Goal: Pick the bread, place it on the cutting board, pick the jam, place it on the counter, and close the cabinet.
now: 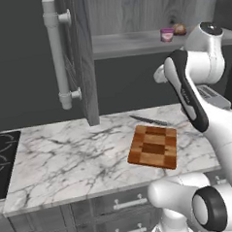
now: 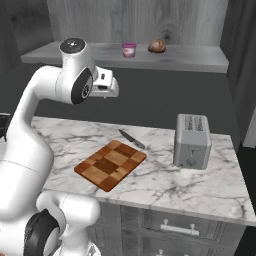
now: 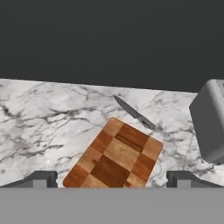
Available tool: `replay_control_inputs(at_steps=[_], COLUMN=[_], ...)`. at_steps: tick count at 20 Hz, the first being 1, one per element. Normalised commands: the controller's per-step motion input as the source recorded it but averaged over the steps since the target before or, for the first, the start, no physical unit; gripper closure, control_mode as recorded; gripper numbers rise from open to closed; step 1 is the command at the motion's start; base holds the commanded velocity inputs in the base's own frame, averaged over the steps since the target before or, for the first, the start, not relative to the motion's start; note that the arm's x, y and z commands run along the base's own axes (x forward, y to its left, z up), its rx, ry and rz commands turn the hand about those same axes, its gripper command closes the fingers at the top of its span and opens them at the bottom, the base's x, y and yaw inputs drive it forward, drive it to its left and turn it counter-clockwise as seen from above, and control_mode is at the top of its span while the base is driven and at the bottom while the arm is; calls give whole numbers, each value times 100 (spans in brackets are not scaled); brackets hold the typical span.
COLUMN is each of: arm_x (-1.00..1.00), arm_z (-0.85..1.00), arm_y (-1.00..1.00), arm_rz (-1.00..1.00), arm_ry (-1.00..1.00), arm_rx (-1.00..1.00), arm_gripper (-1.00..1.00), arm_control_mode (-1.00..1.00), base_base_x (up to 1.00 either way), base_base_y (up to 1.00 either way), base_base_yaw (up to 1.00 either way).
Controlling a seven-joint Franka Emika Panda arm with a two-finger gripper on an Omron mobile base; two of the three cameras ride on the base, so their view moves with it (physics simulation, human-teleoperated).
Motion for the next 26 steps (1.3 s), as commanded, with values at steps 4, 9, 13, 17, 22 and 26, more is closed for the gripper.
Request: replay_control_inputs(at_steps=[4, 9, 13, 17, 22, 26], arm_x=[0, 0, 0, 0, 0, 0], arm_z=[33, 34, 34, 30, 28, 27], arm_y=[-15, -13, -15, -13, -9, -11], arm_rz=[-1, -2, -1, -2, -2, -1], arm_ry=[-3, -1, 0, 0, 0, -1], arm_rx=[3, 3, 5, 4, 1, 0], arm_gripper=[-100, -100, -100, -100, -100, -100], arm_control_mode=[-100, -100, -100, -100, -100, -100], base_base_x=[0, 0, 0, 0, 0, 0], base_base_y=[0, 0, 0, 0, 0, 0], base_base_yaw=[0, 0, 0, 0, 0, 0])
